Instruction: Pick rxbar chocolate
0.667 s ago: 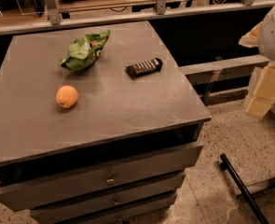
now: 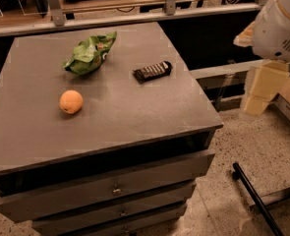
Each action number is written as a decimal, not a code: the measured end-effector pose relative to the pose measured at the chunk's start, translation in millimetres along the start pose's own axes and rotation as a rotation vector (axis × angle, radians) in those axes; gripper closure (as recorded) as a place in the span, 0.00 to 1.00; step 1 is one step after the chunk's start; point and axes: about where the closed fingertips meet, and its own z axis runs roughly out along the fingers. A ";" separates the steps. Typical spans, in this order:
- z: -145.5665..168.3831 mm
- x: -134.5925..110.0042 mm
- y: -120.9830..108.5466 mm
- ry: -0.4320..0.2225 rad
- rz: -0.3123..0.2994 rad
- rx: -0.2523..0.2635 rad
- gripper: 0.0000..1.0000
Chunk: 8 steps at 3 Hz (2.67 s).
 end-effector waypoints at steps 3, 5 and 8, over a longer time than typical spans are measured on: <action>81.2 -81.5 -97.9 -0.003 -0.228 -0.081 0.00; 144.2 -116.3 -147.8 0.005 -0.311 -0.133 0.00; 190.4 -130.5 -144.4 0.020 -0.368 -0.208 0.20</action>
Offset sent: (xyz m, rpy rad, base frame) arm 0.1449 0.0853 -0.0438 -0.0514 0.0704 0.2892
